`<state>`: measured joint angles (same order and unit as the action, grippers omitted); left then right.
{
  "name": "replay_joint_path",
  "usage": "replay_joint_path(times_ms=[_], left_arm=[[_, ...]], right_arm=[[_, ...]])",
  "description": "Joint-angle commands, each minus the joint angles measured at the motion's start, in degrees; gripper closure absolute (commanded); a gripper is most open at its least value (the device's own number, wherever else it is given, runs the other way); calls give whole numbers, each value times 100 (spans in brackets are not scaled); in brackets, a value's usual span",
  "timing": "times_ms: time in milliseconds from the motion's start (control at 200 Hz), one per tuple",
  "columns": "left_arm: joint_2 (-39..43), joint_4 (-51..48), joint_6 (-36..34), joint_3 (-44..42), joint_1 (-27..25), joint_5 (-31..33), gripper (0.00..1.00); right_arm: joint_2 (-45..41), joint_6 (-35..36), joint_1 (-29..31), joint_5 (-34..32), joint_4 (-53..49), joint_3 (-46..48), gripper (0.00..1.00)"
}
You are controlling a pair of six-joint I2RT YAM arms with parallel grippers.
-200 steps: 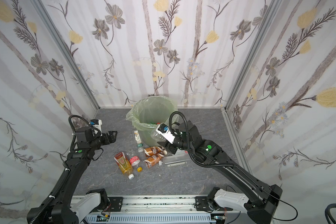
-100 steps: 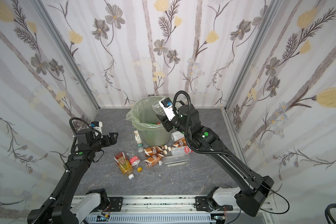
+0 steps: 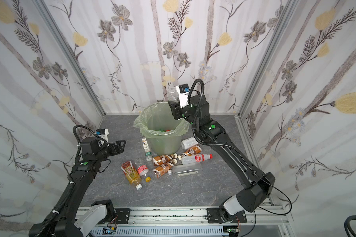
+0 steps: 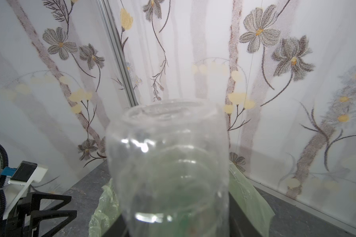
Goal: Put the plastic bottles in the bin
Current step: 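Lift the clear bottle with the right gripper and carry it over the bin, then lower the clear bottle into the bin and open the right gripper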
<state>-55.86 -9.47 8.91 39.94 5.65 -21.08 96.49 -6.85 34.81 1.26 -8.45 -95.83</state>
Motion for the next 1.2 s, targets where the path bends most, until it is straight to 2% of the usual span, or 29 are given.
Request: replay_joint_path(times_ms=[0, 225, 590, 1194], left_arm=[[31, 200, 37, -24, -3, -45, 8], [31, 228, 49, -39, -9, -56, 8], [44, 253, 76, -65, -8, -97, 8], [0, 282, 87, -65, -11, -133, 8]], right_arm=[[246, -544, -94, 151, -139, -215, 51], [585, -955, -220, 570, -148, -261, 51], [964, -1184, -237, 716, -62, -225, 49], [942, -1195, -243, 431, -72, 326, 38]])
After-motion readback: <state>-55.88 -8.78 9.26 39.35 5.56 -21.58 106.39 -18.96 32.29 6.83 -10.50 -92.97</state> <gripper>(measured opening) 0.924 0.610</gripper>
